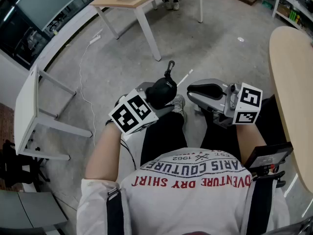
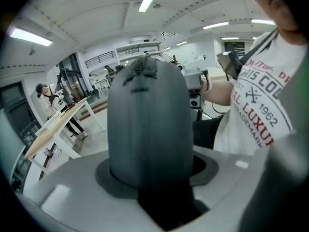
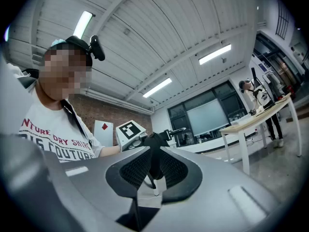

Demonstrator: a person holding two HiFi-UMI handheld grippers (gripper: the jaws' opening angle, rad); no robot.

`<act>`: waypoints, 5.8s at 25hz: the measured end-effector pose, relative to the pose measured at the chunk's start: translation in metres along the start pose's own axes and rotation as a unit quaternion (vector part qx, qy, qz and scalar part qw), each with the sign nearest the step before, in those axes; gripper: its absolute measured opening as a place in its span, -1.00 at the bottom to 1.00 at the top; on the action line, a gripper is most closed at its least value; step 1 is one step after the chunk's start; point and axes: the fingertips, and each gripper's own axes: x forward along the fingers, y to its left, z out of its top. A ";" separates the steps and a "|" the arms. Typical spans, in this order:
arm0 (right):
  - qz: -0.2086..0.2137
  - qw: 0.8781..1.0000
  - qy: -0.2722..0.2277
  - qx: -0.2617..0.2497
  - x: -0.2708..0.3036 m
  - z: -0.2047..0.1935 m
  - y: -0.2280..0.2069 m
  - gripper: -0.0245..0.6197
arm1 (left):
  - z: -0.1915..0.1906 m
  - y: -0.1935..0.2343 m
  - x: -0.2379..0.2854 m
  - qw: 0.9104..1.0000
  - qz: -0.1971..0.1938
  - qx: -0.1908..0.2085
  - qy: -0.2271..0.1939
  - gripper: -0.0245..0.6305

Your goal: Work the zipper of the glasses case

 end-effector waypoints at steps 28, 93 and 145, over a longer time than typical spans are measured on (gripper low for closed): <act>0.094 0.969 -0.112 0.198 0.001 -0.008 0.008 -0.69 | -0.014 0.020 -0.002 0.937 0.055 0.260 0.226 -0.18; 0.280 0.926 -0.137 0.212 -0.010 0.044 0.063 -0.94 | 0.098 -0.063 -0.080 0.939 -0.168 0.142 -0.265 -0.18; 0.244 0.923 -0.171 0.244 -0.007 0.025 0.040 -0.94 | 0.135 0.004 -0.148 0.688 -0.223 -0.193 -0.663 -0.18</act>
